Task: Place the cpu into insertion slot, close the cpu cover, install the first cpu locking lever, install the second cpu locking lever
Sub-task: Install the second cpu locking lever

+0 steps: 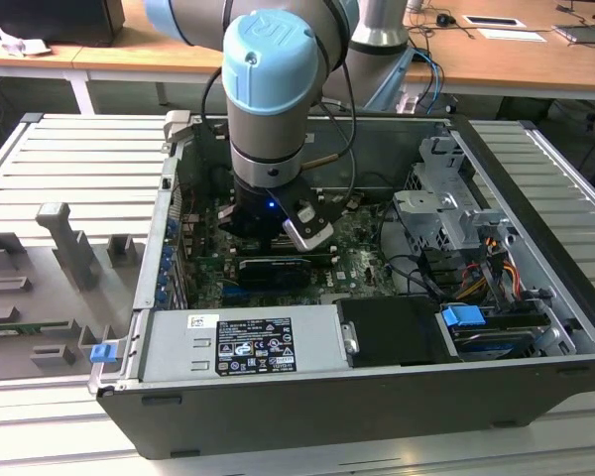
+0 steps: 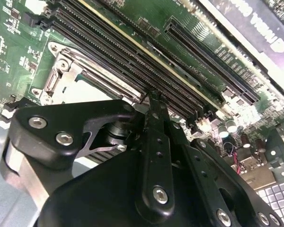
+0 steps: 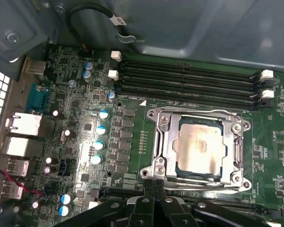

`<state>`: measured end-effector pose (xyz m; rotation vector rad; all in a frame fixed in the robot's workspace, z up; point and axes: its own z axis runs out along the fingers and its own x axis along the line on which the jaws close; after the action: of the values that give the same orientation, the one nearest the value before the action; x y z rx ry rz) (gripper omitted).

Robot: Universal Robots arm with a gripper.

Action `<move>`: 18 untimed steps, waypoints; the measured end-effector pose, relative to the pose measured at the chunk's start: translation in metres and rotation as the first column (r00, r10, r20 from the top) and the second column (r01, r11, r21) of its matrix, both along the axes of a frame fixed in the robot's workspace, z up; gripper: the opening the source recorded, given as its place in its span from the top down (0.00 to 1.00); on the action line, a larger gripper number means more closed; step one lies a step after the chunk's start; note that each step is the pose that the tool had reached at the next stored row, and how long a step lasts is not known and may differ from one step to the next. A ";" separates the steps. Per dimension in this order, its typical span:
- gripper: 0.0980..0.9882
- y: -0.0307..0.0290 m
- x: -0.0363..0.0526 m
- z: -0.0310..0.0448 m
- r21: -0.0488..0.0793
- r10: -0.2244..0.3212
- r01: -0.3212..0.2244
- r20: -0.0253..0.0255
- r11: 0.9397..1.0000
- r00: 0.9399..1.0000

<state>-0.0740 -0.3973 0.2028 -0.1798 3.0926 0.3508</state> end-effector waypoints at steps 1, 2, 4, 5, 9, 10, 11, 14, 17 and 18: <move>0.99 -0.0001 -0.0002 -0.0008 0.002 0.000 0.000 0.000 1.000 1.000; 0.99 -0.0001 -0.0003 -0.0015 0.004 0.000 0.000 0.001 1.000 1.000; 0.99 -0.0002 -0.0006 -0.0029 0.008 0.000 0.000 0.001 1.000 1.000; 0.99 -0.0002 -0.0008 -0.0035 0.010 0.000 0.000 0.001 1.000 1.000; 0.99 -0.0003 -0.0029 -0.0071 0.015 0.001 -0.001 0.002 1.000 1.000; 0.99 -0.0002 -0.0034 -0.0078 0.016 0.001 -0.001 0.002 1.000 1.000; 0.99 0.0002 -0.0040 -0.0086 0.018 0.001 -0.001 0.002 1.000 1.000; 0.99 0.0004 -0.0046 -0.0085 0.025 0.001 -0.001 0.001 1.000 1.000; 0.99 0.0019 -0.0045 -0.0097 0.031 0.001 -0.001 0.004 1.000 1.000; 0.99 0.0019 -0.0050 -0.0097 0.031 0.001 -0.001 0.004 1.000 1.000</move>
<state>-0.0790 -0.3954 0.1931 -0.1812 3.0813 0.3971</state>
